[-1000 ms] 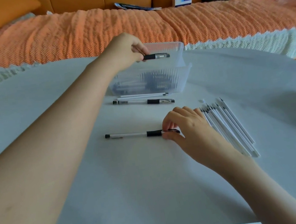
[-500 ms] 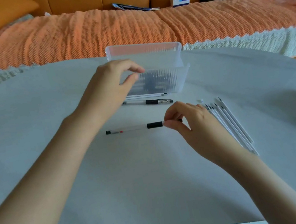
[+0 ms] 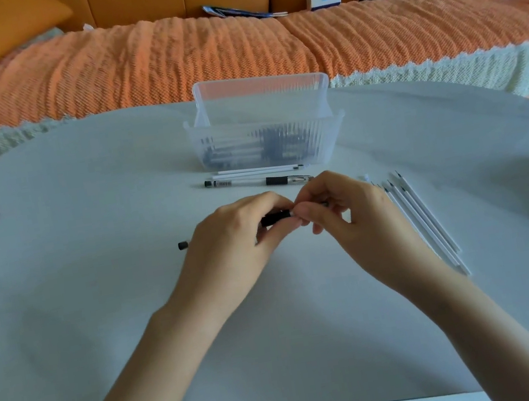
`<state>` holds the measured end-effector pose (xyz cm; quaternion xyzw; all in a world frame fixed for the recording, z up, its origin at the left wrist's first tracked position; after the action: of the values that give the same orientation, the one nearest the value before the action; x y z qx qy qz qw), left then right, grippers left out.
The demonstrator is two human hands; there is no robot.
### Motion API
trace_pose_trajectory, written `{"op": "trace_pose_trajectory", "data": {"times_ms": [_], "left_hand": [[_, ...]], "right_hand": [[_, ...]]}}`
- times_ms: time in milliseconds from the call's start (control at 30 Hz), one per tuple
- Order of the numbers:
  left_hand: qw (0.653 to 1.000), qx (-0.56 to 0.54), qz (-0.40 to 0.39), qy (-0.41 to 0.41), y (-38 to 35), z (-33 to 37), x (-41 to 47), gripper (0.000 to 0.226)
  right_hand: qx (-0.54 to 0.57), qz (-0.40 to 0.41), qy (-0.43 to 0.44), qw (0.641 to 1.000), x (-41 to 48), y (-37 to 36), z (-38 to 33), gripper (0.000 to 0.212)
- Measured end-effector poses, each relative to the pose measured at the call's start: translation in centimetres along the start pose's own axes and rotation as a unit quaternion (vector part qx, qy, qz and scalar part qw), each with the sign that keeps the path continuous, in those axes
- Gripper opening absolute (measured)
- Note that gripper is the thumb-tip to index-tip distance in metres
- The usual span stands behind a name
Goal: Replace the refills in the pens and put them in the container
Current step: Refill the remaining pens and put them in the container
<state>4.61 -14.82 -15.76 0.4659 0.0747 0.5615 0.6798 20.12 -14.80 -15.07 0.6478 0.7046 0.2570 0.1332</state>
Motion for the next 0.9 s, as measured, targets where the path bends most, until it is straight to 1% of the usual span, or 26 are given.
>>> {"op": "trace_pose_trajectory", "data": {"times_ms": [233, 400, 467, 533, 600, 667, 733, 800, 900], "left_hand": [[1.000, -0.007, 0.018, 0.004, -0.1, 0.1, -0.3, 0.023], [0.999, 0.020, 0.019, 0.026, 0.0, 0.0, -0.3, 0.030], [0.998, 0.042, 0.025, 0.027, 0.1, -0.3, -0.3, 0.037], [0.998, 0.040, 0.018, 0.034, 0.3, -0.3, -0.4, 0.041], [0.998, 0.034, -0.012, 0.052, 0.6, -0.3, -0.4, 0.040], [0.996, 0.051, -0.045, 0.064, 0.7, -0.6, -0.5, 0.027], [0.992, 0.071, -0.069, 0.076, 1.0, -1.1, -0.7, 0.020], [0.992, 0.070, -0.073, 0.079, 1.2, -1.6, -0.7, 0.018], [0.993, 0.048, -0.072, 0.080, 1.4, -2.1, -0.5, 0.020]], "right_hand": [[0.032, -0.027, -0.023, 0.999, 0.1, 0.2, 0.3, 0.011], [0.044, -0.022, -0.028, 0.998, 0.0, 0.2, 0.2, 0.011], [0.057, -0.016, -0.023, 0.998, 0.0, 0.3, 0.1, 0.012], [0.062, -0.018, -0.020, 0.998, 0.0, 0.4, -0.1, 0.012], [0.048, -0.022, -0.020, 0.998, 0.0, 0.4, -0.1, 0.013], [0.026, -0.016, -0.028, 0.999, 0.1, 0.4, 0.2, 0.012], [-0.003, 0.001, -0.036, 0.999, 0.2, 0.6, 0.7, 0.010], [-0.054, 0.010, -0.041, 0.998, 0.2, 0.8, 1.0, 0.008], [-0.101, -0.020, -0.048, 0.994, -0.1, 0.5, 1.2, 0.007]]}}
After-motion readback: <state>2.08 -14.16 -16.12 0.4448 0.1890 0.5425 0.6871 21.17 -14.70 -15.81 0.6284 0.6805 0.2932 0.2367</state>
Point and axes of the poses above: each hand's wrist, its own x-axis towards the middle knuckle, its own y-axis out of the back of the hand, z = x × y, the point moved 2 cm from there along x, towards the middle knuckle, and after that the axes turned 7 degrees about -y, right-handed, at the moved point
